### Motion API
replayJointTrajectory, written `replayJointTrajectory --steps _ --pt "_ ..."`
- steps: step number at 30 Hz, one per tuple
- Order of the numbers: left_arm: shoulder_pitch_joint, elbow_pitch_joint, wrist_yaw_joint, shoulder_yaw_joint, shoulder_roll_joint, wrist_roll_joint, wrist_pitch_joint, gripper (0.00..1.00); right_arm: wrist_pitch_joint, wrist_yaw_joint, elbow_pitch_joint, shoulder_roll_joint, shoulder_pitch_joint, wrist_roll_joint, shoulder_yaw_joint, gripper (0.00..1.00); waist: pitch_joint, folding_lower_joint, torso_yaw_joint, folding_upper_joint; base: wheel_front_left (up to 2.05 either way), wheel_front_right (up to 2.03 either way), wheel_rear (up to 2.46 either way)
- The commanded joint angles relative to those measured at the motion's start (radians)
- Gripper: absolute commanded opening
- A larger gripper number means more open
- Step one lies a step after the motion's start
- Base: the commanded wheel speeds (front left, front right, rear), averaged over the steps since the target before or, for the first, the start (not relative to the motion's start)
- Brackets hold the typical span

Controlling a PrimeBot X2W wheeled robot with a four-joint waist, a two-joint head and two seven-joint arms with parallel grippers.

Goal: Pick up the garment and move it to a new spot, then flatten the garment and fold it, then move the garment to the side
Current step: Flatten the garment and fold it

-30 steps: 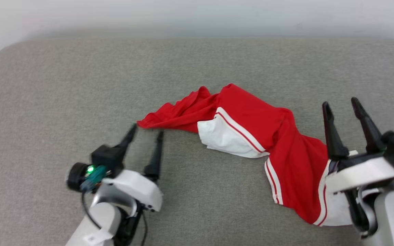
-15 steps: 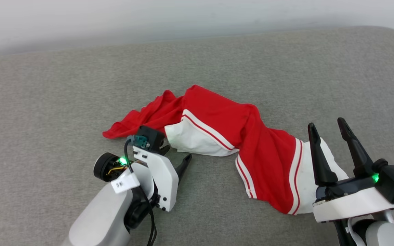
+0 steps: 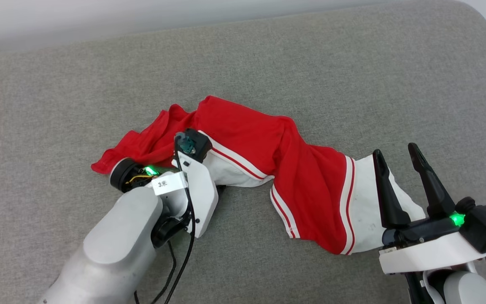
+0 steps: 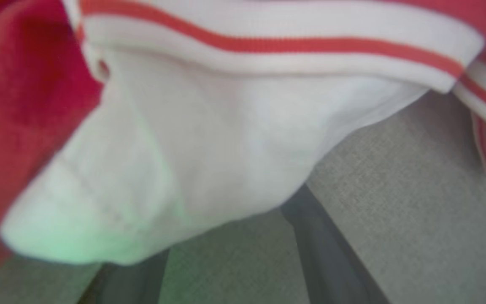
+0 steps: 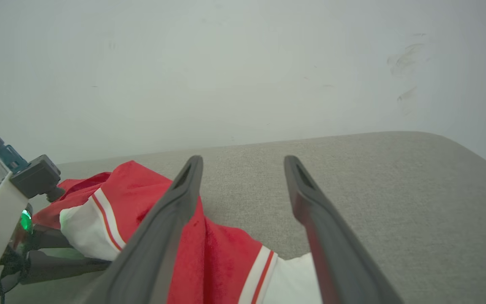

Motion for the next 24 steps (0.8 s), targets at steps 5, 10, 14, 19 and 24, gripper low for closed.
replayJointTrajectory --steps 5,10,14,19,24 --pt "0.008 0.03 -0.006 -0.156 0.039 -0.036 0.043 0.0 -0.017 -0.001 0.016 0.004 -0.017 0.013 -0.001 1.0 0.011 0.0001 -0.013 0.0 0.0 0.0 0.0" --pt "-0.001 -0.037 -0.005 -0.165 0.08 -0.053 -0.059 0.0 -0.02 -0.001 0.024 0.004 -0.003 0.008 -0.023 1.0 -0.005 0.0001 0.007 0.0 0.0 0.0 0.0" --pt "0.033 -0.121 0.011 -0.137 0.107 -0.058 -0.139 0.0 -0.008 -0.001 0.018 0.004 0.011 -0.004 -0.046 1.0 -0.027 0.0001 0.047 0.0 0.0 0.0 0.0" --pt "0.099 -0.224 0.052 -0.112 0.148 -0.066 -0.181 0.0 0.005 -0.001 0.001 0.004 0.022 -0.015 -0.067 1.0 -0.048 0.0001 0.093 0.0 0.0 0.0 0.0" --pt "0.203 -0.345 0.128 -0.067 0.214 -0.087 -0.208 0.0 0.036 -0.001 -0.023 0.003 0.042 -0.034 -0.091 1.0 -0.073 0.0001 0.145 0.0 0.0 0.0 0.0"
